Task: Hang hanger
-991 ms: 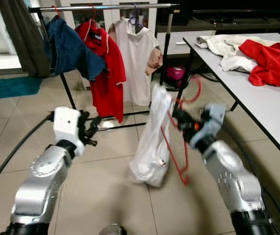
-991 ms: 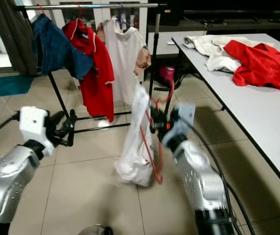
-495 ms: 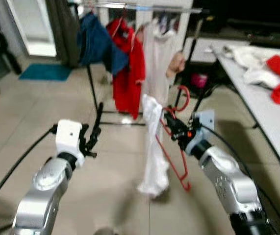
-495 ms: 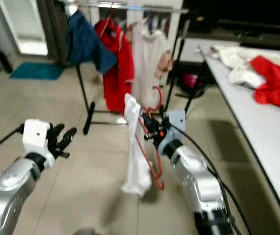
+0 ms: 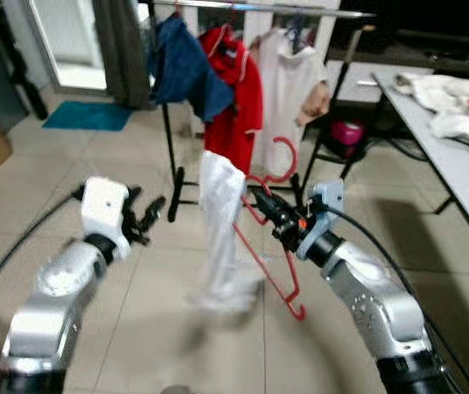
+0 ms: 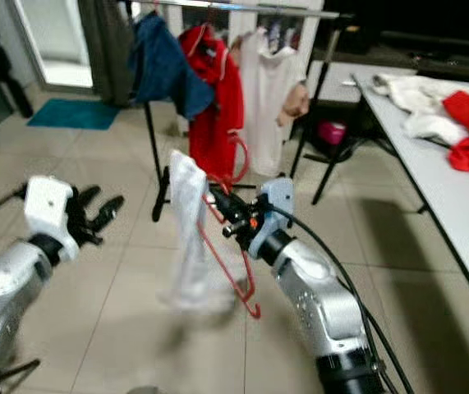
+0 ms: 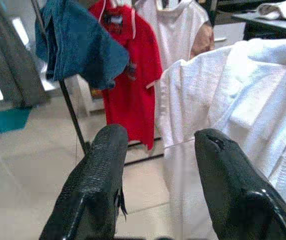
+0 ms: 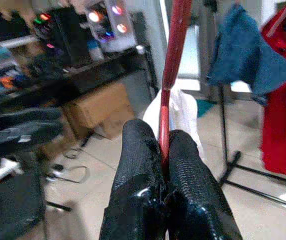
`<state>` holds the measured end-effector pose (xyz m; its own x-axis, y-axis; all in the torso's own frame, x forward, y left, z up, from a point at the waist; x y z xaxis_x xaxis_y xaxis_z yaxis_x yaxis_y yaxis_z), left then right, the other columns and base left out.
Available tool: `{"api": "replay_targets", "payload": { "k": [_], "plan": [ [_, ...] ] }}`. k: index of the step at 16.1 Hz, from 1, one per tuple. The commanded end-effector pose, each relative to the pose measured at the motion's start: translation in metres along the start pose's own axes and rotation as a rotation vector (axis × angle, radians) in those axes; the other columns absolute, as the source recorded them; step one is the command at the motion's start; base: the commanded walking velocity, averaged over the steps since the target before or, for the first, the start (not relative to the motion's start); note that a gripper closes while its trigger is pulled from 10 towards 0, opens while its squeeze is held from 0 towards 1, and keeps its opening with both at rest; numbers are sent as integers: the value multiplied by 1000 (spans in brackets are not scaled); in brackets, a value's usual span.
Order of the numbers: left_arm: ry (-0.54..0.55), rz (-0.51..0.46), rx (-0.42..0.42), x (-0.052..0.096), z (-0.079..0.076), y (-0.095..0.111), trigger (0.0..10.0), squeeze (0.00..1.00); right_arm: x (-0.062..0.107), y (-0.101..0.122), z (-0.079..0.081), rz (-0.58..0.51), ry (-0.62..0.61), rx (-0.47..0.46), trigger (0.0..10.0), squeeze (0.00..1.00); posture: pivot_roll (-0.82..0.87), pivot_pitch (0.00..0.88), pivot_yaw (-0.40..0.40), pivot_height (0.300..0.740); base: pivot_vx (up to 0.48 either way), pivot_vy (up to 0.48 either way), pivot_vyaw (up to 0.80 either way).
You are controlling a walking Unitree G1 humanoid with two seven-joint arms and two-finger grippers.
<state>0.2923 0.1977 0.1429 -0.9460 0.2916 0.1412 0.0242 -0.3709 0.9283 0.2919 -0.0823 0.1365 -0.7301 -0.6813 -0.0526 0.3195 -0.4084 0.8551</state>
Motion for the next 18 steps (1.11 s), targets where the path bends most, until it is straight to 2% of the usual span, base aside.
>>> {"api": "replay_targets", "payload": {
  "k": [1, 3, 4, 5, 7, 9, 13, 14, 16, 18],
  "plan": [
    [-5, -2, 6, -2, 5, 0, 10000, 1000, -1, 17, 11, -36, 86, 3, 10000, 0, 38, 0, -14, 740, 0, 0, 0],
    [-6, 2, -21, -3, 23, -1, 10000, 1000, 2, 19, 18, 8, 186, -8, 10000, 0, 30, 0, -8, 740, 0, 0, 0],
    [-9, 7, -23, -4, 28, -2, 10000, 925, 3, 20, 20, 16, 209, -9, 10000, 0, 30, 0, -8, 740, 0, 0, 0],
    [-5, 18, -38, -5, 36, -3, 10000, 0, 7, 24, 23, 25, 253, -16, 10000, 0, 16, 0, 7, 740, 0, 0, 0],
    [-16, -7, -33, -7, 48, 3, 10000, 0, 14, 30, 28, 44, 325, -33, 10000, 0, 11, 0, 14, 740, 0, 0, 0],
    [-76, -19, -47, -2, 58, 2, 10000, 0, 20, 33, 33, 64, 376, -45, 10000, 0, 9, 0, 22, 740, 0, 0, 0],
    [-218, 15, 6, 14, 62, -12, 10000, 0, 25, 37, 40, 84, 442, -72, 10000, 0, 13, 0, 18, 740, 0, 0, 0],
    [-293, 29, 36, 16, 59, -17, 10000, 0, 27, 37, 44, 100, 477, -86, 10000, 0, 17, 0, 15, 740, 0, 0, 0],
    [-361, 42, 36, 15, 56, -22, 10000, 0, 28, 37, 48, 116, 503, -91, 10000, 0, 18, 0, 15, 740, 0, 0, 0],
    [-372, 44, 24, 3, 56, -25, 9765, 0, 29, 37, 52, 123, 532, -101, 10000, 0, 18, 0, 17, 740, 0, 0, 0]
  ]
}}
Point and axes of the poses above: a point about 5 cm out from each wrist's last joint towards the gripper, its own x axis pointing back from the gripper into the wrist, its own y axis along the axis of the wrist's last joint, z = x × y, the point moved 2 cm from there along -x, pointing out of the wrist towards the gripper, and after that the axes turned 13 degrees about -x, right-handed, at the moved point
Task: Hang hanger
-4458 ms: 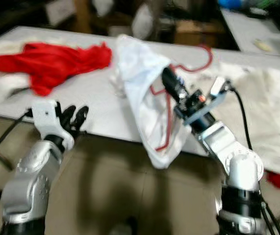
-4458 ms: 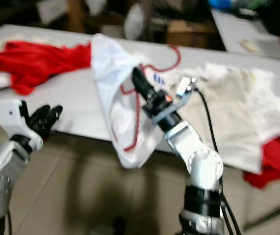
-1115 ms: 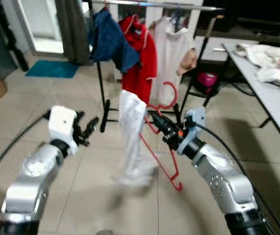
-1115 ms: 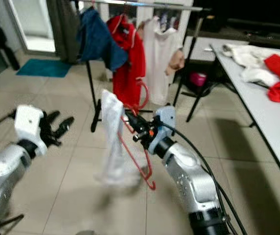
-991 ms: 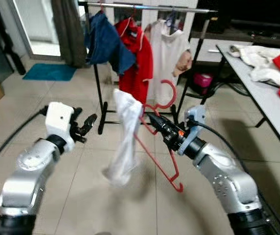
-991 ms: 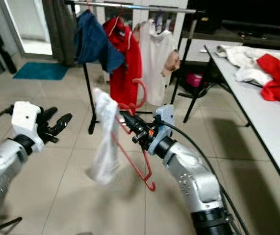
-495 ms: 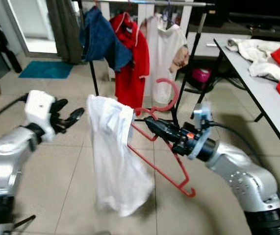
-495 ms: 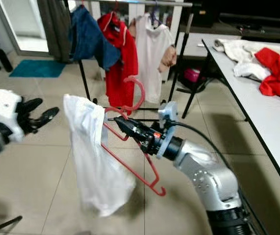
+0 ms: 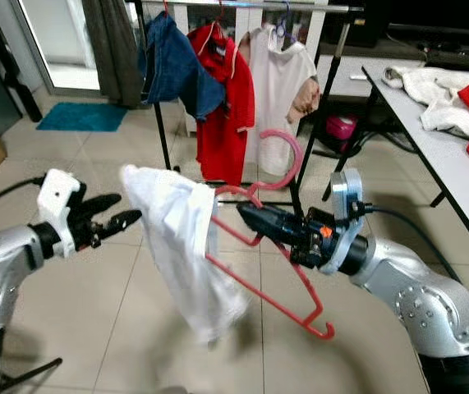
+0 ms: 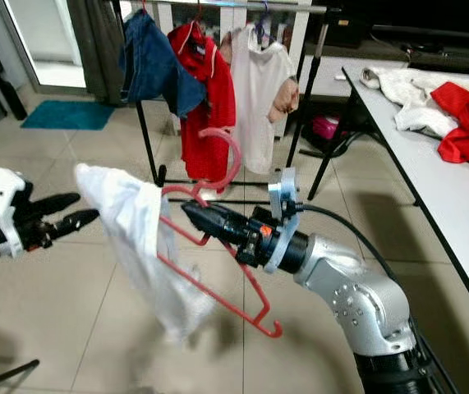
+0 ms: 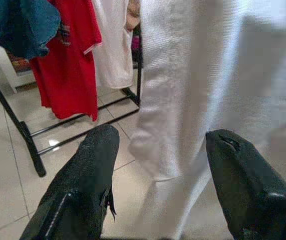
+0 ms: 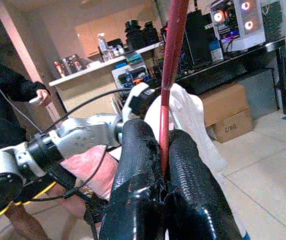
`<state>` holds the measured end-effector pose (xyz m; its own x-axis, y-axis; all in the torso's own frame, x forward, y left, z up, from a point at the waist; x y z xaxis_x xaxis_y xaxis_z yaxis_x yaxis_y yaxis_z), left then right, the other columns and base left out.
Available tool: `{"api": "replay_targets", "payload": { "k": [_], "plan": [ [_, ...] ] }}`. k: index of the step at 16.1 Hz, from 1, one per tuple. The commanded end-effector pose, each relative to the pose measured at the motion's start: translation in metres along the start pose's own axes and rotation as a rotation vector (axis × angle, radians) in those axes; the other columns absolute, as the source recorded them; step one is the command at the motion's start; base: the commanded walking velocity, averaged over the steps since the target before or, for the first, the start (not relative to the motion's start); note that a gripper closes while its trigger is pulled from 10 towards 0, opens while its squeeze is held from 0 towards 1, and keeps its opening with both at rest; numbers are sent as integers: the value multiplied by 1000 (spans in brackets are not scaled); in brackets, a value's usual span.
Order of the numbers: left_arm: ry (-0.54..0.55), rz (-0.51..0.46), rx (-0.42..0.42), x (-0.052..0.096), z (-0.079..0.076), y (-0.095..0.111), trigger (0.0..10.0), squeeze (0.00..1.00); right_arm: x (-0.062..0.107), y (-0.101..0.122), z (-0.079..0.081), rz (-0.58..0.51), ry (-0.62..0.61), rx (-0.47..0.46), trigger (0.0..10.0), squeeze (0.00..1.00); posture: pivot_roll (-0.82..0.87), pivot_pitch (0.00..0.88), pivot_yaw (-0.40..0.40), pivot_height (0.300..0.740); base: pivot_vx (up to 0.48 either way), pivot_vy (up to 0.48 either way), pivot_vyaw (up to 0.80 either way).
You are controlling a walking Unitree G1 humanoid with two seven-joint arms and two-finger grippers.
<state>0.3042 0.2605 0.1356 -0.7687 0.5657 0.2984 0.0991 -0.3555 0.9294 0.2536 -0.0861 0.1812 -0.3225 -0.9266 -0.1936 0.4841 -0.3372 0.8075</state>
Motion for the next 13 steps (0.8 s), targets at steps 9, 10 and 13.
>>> {"api": "replay_targets", "payload": {
  "k": [9, 10, 13],
  "plan": [
    [-86, -115, -28, -13, -7, 13, 0, 0, -2, 4, 11, -15, 34, 41, 10000, 0, 11, 0, 43, 740, 0, 0, 0],
    [-76, -113, -28, -12, -7, 11, 0, 0, -2, 4, 10, -14, 35, 40, 10000, 0, 13, 0, 42, 740, 0, 0, 0],
    [-43, -118, -14, -9, -7, 8, 0, 0, -2, 4, 8, -16, 31, 43, 10000, 0, 17, 0, 40, 740, 0, 0, 0]
  ]
}}
Point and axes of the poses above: a point about 5 cm out from each wrist's last joint towards the gripper, its own x axis pointing back from the gripper into the wrist, its own y axis along the axis of the wrist's last joint, z = x × y, the point moved 2 cm from there along -x, pointing out of the wrist towards the gripper, and after that the axes turned 13 degrees about -x, right-handed, at the moved point
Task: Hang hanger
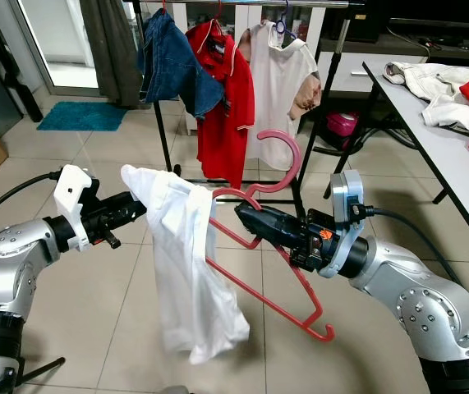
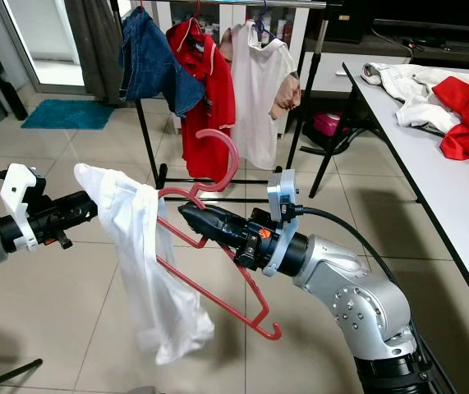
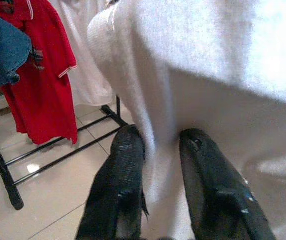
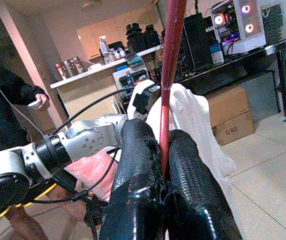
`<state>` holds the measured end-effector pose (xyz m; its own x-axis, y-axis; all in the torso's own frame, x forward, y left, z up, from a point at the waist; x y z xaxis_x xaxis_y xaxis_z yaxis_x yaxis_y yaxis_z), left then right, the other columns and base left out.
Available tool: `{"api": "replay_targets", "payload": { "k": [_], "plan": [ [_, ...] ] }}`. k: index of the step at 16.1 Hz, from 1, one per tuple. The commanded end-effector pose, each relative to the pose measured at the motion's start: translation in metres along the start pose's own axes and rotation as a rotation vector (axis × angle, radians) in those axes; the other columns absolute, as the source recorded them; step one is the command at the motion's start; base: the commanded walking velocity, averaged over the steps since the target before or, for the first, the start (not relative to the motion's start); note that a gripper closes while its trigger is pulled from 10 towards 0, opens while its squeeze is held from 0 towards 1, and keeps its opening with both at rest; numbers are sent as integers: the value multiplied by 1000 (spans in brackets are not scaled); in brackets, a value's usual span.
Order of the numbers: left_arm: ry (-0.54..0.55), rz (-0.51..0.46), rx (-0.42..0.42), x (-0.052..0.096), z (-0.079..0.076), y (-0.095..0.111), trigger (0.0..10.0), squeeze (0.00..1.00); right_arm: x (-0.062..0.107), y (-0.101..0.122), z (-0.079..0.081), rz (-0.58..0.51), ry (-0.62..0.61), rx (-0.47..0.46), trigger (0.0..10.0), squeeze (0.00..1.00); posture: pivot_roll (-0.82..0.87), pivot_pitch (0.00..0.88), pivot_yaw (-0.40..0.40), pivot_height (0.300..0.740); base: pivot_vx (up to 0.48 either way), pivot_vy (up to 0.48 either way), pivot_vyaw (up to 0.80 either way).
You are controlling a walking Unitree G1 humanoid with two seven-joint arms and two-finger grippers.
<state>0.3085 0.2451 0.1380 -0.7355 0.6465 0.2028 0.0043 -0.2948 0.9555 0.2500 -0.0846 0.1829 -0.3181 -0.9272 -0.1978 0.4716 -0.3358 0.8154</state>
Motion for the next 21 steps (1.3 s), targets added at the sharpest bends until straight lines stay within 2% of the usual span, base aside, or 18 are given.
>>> {"api": "replay_targets", "payload": {
  "k": [1, 10, 16, 20, 21],
  "plan": [
    [39, -10, 0, 4, 1, -1, 0, 0, -1, 5, 2, -19, 17, 31, 10000, 0, 18, 0, 40, 740, 0, 0, 0],
    [116, -70, 24, 4, 2, -2, 0, 0, -2, 6, 0, -25, 5, 49, 10000, 0, 18, 0, 40, 740, 0, 0, 0],
    [333, -130, 63, 10, 20, -2, 0, 0, -2, 6, -2, -37, -11, 60, 10000, 0, 17, 0, 43, 740, 0, 0, 0],
    [461, -142, 116, 18, 17, -12, 0, 0, -2, 11, -9, -76, -76, 91, 10000, 0, 18, 0, 42, 740, 0, 0, 0],
    [523, -141, 132, 21, 19, -16, 0, 0, -3, 13, -11, -95, -92, 100, 10000, 0, 19, 0, 41, 740, 0, 0, 0]
  ]
}}
Point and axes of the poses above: a point about 5 cm out from each wrist's last joint towards the gripper, its own x axis pointing back from the gripper into the wrist, its own y axis along the axis of the wrist's last joint, z = x × y, the point moved 2 cm from there along -x, pointing out of the wrist towards the gripper, and after that the axes turned 13 degrees about -x, right-handed, at the moved point
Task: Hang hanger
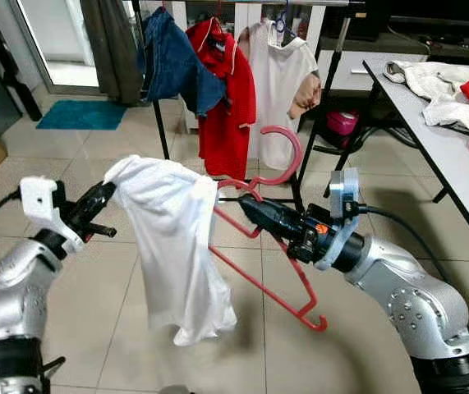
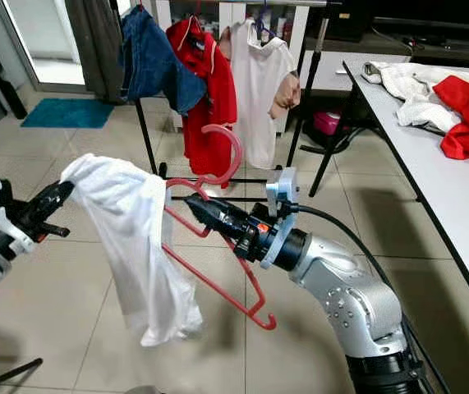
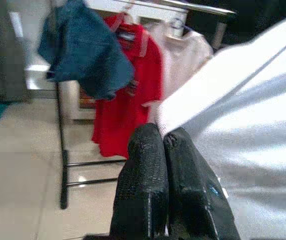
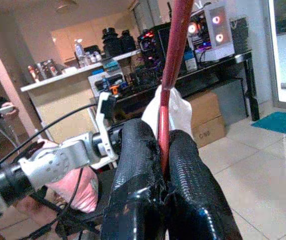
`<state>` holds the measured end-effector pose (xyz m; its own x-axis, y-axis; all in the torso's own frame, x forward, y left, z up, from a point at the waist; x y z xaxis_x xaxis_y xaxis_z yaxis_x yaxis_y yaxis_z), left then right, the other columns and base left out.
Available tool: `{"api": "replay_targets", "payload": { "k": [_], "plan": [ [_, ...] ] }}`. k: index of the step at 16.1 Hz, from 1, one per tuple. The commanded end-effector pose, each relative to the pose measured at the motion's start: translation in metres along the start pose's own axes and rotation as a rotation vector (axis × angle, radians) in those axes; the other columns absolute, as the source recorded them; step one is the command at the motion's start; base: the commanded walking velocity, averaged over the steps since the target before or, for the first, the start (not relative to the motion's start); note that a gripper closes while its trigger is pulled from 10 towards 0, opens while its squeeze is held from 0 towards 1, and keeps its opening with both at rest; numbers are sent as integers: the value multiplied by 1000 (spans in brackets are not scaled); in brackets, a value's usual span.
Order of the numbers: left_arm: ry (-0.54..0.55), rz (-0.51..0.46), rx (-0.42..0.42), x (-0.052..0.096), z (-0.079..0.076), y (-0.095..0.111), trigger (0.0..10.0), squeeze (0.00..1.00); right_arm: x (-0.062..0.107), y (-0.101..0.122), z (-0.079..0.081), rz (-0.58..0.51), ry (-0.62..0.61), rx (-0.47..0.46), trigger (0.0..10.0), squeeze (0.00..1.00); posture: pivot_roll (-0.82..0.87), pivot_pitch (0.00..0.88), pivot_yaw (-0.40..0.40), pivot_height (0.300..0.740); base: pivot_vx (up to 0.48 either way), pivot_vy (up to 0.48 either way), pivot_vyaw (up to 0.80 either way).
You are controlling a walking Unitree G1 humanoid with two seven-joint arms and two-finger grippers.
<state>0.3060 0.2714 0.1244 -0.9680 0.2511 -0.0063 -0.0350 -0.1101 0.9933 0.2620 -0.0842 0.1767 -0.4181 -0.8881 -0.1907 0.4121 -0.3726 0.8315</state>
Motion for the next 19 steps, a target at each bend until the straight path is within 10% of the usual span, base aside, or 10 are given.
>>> {"api": "replay_targets", "payload": {
  "k": [1, 6, 17, 18, 19],
  "plan": [
    [101, -13, -5, 4, 11, 2, 0, 0, 0, 15, 0, -58, -4, 49, 10000, 0, 19, 0, 39, 740, 0, 0, 0],
    [325, -17, 34, 10, 40, 5, 0, 0, -1, 14, 0, -53, 5, 52, 10000, 0, 21, 0, 35, 740, 0, 0, 0],
    [384, 52, -2, 3, 45, 2, 0, 0, 1, 15, -3, -62, -12, 60, 10000, 0, 19, 0, 42, 740, 0, 0, 0],
    [324, 67, -21, 1, 39, 1, 10000, 0, 1, 16, -4, -60, -18, 63, 10000, 0, 21, 0, 40, 740, 0, 0, 0],
    [263, 71, -46, 0, 33, 1, 10000, 761, 1, 15, -7, -55, -42, 70, 10000, 0, 21, 0, 40, 740, 0, 0, 0]
  ]
}}
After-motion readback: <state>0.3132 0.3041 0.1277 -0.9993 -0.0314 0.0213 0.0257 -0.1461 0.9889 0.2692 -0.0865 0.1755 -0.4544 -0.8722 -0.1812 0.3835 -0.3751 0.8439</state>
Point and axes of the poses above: a point about 5 cm out from each wrist's last joint towards the gripper, its own x axis pointing back from the gripper into the wrist, its own y axis along the axis of the wrist's last joint, z = x × y, the point moved 2 cm from there along -x, pointing out of the wrist towards the gripper, and after that the axes turned 13 degrees about -x, right-handed, at the moved point
